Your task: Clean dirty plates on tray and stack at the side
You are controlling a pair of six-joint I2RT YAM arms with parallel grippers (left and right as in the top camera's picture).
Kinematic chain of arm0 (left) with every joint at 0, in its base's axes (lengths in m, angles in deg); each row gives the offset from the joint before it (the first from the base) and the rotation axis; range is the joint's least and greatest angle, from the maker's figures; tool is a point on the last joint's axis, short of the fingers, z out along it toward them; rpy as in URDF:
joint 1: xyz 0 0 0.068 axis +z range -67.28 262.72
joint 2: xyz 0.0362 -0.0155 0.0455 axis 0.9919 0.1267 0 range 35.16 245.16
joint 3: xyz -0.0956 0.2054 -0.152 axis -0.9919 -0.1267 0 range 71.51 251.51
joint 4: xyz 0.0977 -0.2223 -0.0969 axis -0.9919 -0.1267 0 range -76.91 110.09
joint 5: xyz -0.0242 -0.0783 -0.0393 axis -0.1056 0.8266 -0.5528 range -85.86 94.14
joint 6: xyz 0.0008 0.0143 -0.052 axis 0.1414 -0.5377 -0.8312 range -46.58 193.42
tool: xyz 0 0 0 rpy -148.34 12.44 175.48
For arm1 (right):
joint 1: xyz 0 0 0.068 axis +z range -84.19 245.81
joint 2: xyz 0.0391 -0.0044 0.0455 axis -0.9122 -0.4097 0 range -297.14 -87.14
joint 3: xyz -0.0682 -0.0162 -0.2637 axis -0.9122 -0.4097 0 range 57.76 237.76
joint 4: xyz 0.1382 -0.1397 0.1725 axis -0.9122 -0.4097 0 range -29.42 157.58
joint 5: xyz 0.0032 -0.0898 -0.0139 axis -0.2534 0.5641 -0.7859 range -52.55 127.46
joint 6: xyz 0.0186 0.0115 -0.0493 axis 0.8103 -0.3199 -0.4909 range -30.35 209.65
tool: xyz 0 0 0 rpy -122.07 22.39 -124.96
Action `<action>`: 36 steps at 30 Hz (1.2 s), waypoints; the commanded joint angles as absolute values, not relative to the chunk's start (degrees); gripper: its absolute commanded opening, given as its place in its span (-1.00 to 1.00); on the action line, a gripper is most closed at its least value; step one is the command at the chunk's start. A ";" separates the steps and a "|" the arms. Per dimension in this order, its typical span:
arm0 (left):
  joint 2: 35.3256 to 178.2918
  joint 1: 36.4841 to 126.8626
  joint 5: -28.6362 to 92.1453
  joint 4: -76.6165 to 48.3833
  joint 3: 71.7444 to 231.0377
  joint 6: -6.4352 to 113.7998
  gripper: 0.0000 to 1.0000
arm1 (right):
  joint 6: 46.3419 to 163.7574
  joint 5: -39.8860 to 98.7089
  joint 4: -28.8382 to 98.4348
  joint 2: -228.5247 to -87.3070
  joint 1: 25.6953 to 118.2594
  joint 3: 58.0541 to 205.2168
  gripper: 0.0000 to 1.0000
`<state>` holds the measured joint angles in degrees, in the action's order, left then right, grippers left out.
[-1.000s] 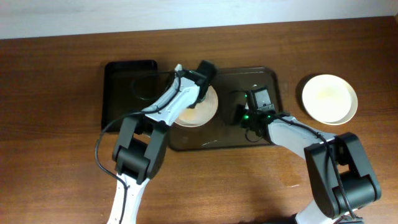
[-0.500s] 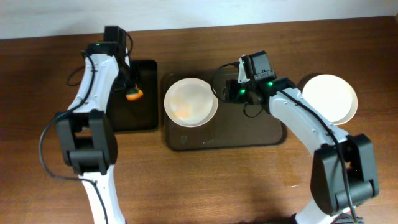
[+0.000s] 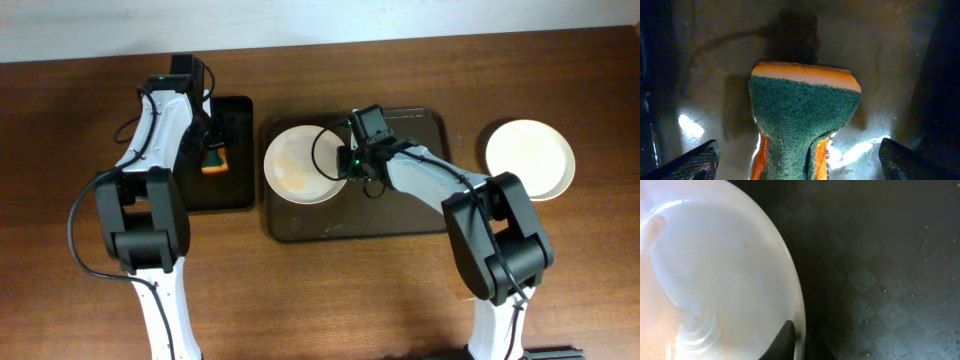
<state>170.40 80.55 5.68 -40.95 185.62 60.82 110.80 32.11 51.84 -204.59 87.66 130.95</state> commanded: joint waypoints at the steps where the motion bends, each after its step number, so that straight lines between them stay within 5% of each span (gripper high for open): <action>1: 170.20 80.66 6.31 -40.86 185.86 61.54 0.99 | 111.08 33.77 50.85 -206.10 87.66 131.17 -0.92; 13: 170.20 80.66 6.31 -40.86 185.86 61.54 1.00 | 102.95 65.79 26.70 -179.11 88.32 136.74 -0.92; 21: 170.20 80.66 6.31 -40.86 185.86 61.54 0.99 | 89.14 111.82 27.97 -179.11 105.08 136.76 -0.92; 26: 170.20 80.66 6.31 -40.86 185.86 61.54 0.99 | 97.68 106.21 26.98 -179.11 104.10 136.76 -0.92; 28: 170.20 80.66 6.31 -40.86 185.86 61.54 0.99 | 109.36 92.74 24.25 -177.95 98.11 137.00 -0.92; 31: 170.20 80.66 6.31 -40.86 185.86 61.54 0.99 | 116.59 55.76 19.82 -173.03 71.94 137.39 -0.92; 36: 170.20 80.66 6.31 -40.86 185.86 61.54 0.99 | 115.21 44.18 15.55 -176.37 35.86 136.96 -0.92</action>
